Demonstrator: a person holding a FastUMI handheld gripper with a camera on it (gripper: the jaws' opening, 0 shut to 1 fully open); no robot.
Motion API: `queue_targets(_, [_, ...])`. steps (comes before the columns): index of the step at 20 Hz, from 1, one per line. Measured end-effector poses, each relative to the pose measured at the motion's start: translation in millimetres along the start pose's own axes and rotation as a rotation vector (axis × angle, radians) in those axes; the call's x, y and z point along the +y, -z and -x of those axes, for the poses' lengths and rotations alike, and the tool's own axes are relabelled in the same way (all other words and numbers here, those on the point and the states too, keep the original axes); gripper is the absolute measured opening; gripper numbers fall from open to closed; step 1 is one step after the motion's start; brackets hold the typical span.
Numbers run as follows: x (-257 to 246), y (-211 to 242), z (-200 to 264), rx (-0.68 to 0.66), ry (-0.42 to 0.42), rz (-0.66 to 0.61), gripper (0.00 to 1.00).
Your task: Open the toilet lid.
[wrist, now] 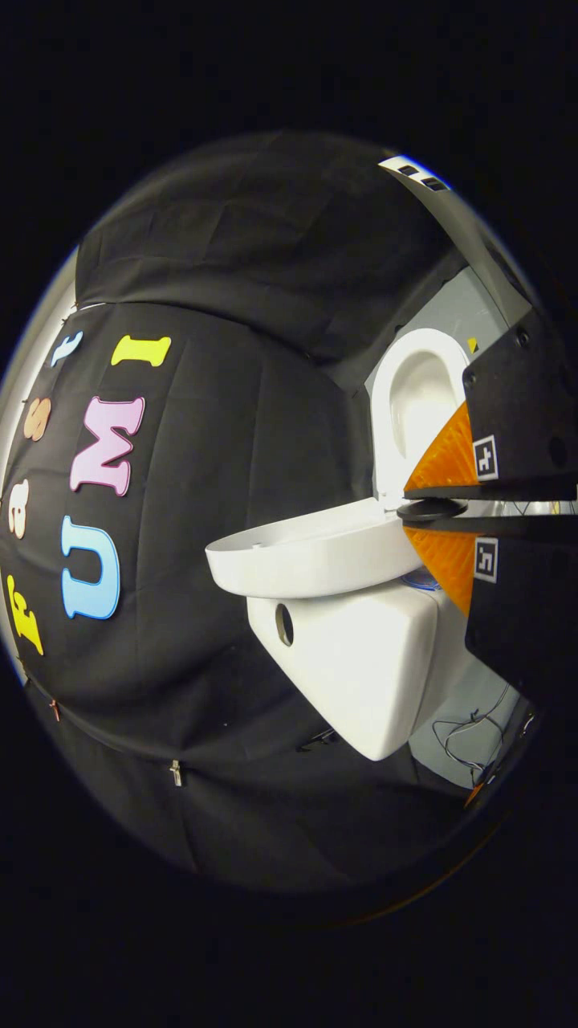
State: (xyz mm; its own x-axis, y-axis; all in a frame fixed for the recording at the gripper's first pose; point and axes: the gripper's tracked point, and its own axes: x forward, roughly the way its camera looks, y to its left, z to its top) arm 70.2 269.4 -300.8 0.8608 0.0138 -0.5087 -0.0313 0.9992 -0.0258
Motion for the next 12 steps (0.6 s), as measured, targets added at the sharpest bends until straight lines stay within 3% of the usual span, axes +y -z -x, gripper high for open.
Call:
queue_targets(3, [-3.2,5.2,-3.4,0.027,-0.048,-0.04,0.19])
queue_targets(10, [-9.3,-8.2,3.4,-0.005,-0.108,-0.015,0.98])
queue_targets(12, [-10.4,-17.2,11.8,-0.02,-0.125,-0.013,0.98])
